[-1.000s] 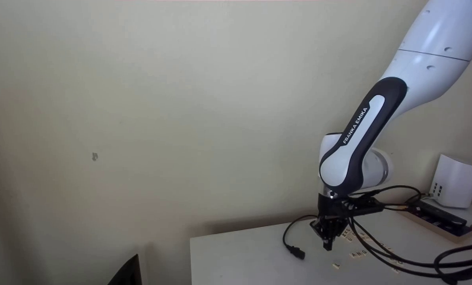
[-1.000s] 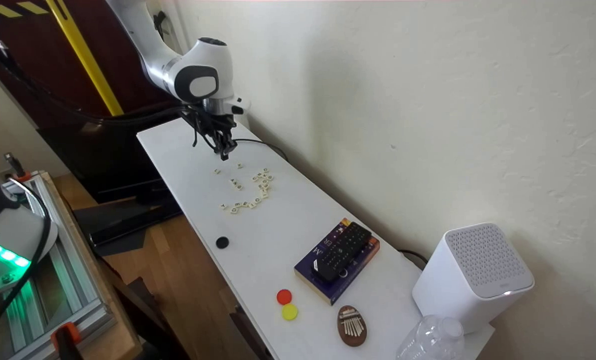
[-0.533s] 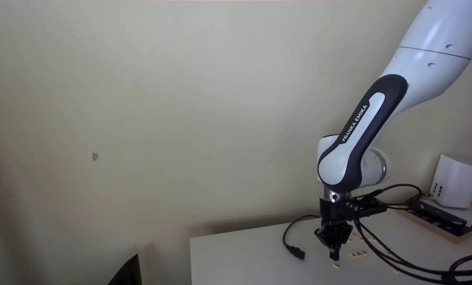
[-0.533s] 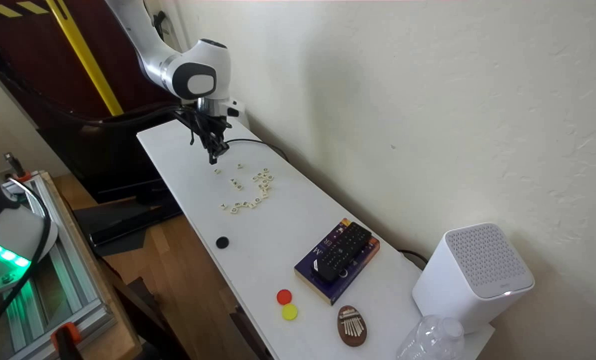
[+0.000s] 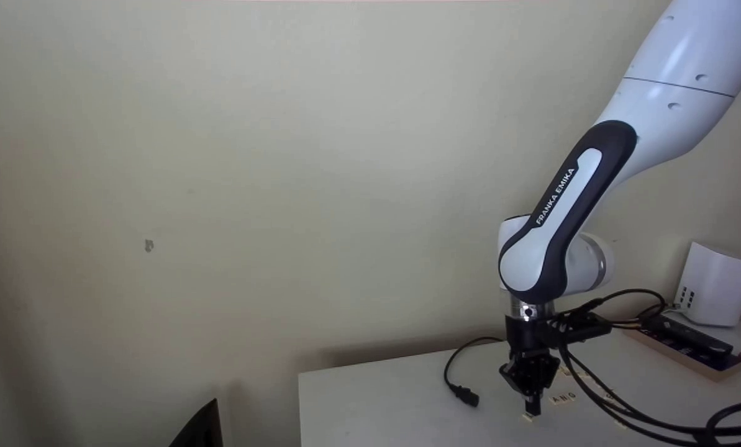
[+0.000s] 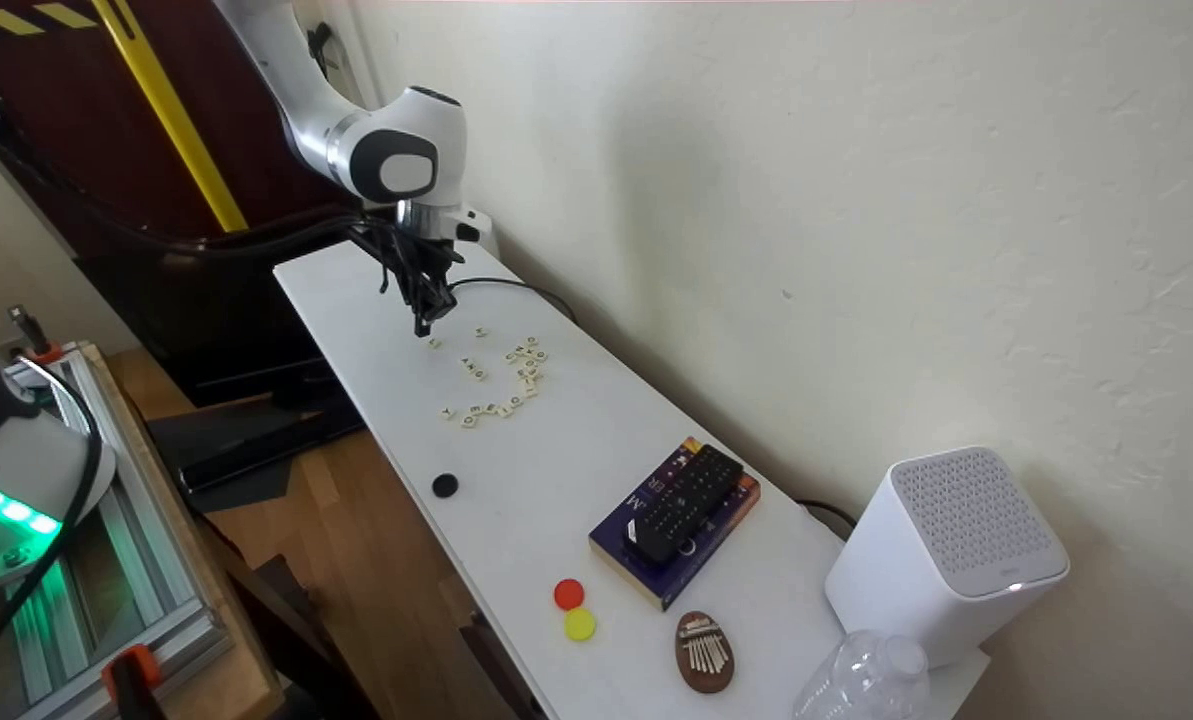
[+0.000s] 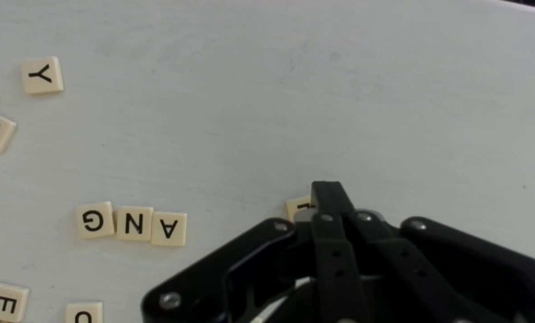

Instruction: Move the letter pieces on the table

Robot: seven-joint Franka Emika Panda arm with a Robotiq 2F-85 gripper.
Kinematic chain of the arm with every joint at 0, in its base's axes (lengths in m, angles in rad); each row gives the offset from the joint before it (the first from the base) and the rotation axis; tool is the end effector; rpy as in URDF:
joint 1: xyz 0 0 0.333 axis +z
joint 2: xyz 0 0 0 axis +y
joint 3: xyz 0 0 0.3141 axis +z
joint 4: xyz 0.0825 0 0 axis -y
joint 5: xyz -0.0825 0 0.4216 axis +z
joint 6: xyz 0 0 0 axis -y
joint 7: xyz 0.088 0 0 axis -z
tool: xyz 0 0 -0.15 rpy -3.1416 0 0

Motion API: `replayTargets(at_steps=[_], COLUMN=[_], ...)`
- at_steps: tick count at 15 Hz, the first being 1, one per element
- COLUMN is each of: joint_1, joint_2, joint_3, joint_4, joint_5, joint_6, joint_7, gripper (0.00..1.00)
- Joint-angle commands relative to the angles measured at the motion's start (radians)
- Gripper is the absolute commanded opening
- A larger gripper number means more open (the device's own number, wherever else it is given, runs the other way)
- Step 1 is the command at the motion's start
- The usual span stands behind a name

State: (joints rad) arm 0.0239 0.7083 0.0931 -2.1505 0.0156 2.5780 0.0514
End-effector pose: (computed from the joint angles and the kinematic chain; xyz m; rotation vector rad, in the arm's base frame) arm 0.5033 0.0700 -0.0307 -3.0642 -0.0573 0.4368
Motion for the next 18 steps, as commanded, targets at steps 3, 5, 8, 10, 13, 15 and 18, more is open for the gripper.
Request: replayTargets(at_steps=[3,5,8,10,13,15,18], joint_1=[-0.001,-0.002,-0.002,-0.001,-0.002,0.0,-0.003], joint_2=[0.047,0.059,0.072,0.075,0.073,0.068,0.065], joint_3=[-0.009,-0.009,-0.01,-0.013,-0.02,-0.028,-0.039], joint_4=[0.04,0.048,0.059,0.063,0.056,0.047,0.042], joint_5=[0.022,0.023,0.023,0.022,0.024,0.025,0.027], joint_6=[0.001,0.011,0.011,0.007,0.003,0.006,0.006], joint_7=[-0.019,-0.017,-0.018,-0.015,-0.006,0.002,0.012], gripper=[0.0,0.0,0.0,0.0,0.0,0.0,0.0])
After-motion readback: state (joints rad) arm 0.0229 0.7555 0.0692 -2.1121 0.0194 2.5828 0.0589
